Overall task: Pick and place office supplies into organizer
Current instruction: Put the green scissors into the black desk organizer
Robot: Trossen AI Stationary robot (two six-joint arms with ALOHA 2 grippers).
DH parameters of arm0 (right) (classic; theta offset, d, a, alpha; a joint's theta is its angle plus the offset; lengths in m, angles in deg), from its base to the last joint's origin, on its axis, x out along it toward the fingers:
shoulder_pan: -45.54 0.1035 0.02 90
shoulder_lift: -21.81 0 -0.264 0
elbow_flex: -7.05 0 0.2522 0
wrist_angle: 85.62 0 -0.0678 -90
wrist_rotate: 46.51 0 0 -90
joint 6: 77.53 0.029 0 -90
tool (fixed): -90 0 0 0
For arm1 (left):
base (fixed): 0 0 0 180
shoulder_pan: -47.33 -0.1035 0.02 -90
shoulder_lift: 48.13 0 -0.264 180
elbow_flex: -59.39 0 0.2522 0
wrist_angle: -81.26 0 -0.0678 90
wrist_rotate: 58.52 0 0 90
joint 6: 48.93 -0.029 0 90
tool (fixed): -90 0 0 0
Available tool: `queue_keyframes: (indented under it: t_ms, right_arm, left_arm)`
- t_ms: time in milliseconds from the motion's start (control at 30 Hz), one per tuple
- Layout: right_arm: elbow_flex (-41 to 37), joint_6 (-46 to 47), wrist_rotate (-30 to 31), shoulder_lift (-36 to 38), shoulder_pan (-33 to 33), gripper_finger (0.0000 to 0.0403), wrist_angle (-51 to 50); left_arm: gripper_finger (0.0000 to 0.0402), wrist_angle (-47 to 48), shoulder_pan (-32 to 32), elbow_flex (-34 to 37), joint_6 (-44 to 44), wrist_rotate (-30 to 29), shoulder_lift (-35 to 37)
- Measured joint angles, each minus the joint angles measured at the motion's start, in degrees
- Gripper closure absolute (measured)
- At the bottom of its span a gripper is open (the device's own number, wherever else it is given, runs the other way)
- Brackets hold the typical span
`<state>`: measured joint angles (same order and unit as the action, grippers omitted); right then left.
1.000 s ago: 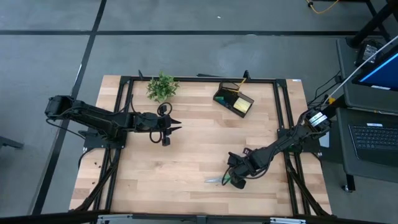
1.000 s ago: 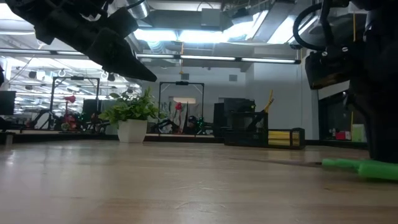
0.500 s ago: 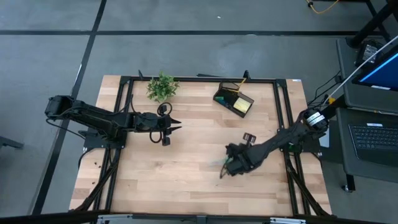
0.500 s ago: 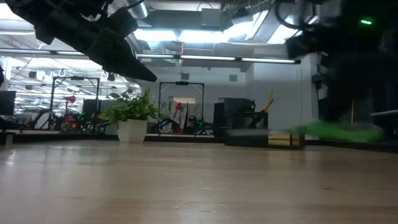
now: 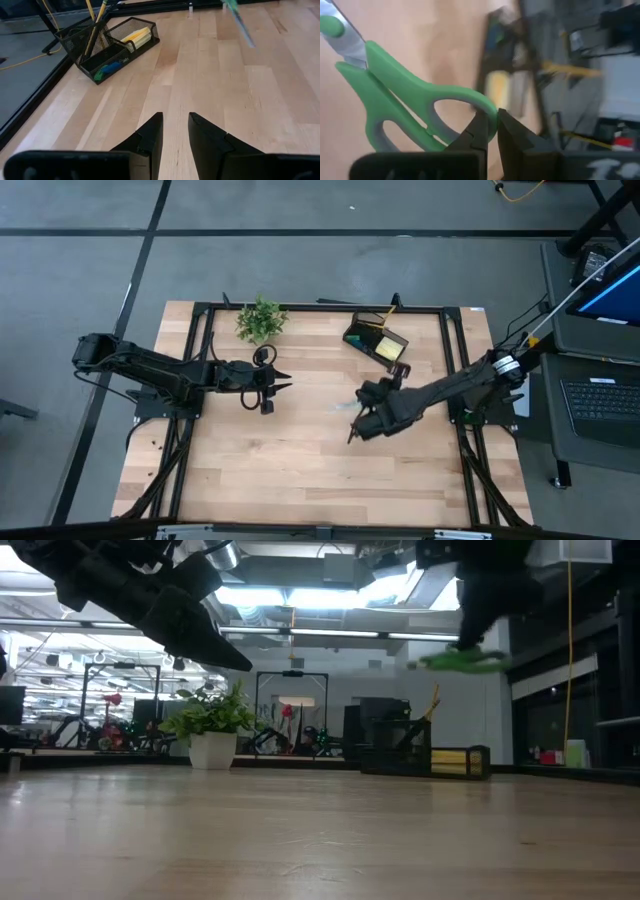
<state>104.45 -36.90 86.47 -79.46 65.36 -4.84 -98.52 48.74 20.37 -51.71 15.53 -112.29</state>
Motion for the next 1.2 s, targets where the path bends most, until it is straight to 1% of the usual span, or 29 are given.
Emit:
queue_keyframes:
  t_ms: [133, 267, 500, 667, 867, 1067, 1200]
  right_arm:
    - [3.41, -4.00, 5.84, 0.02, -3.49, 0.0379, -2.45]
    - [5.84, -10.36, 10.84, 0.02, -7.79, 0.0379, -3.19]
    - [9.30, -23.92, 21.56, 0.06, -15.53, 0.0379, -3.58]
    - [9.82, -36.27, 29.71, 0.06, -20.15, 0.0380, -2.74]
    - [9.82, -52.13, 32.54, 0.06, -25.15, 0.0380, 2.60]
    - [9.85, -64.71, 40.71, 0.06, -29.09, 0.0381, 8.89]
    - [9.85, -72.79, 41.51, 0.06, -31.18, 0.0381, 11.26]
  left_arm:
    - [0.0315, 0.00, 0.00, -0.02, 0.00, 0.00, 0.00]
    - [0.0315, 0.00, 0.00, -0.02, 0.00, -0.02, 0.00]
    - [0.0315, 0.00, 0.00, -0.02, 0.00, -0.04, 0.00]
    - [0.0315, 0.00, 0.00, -0.02, 0.00, -0.04, 0.00]
    - [0.0315, 0.00, 0.00, -0.02, 0.00, -0.04, 0.00]
    - [0.0315, 0.02, 0.00, -0.02, 0.01, -0.07, 0.02]
    - [0.0315, 0.02, 0.00, -0.02, 0.02, -0.07, 0.00]
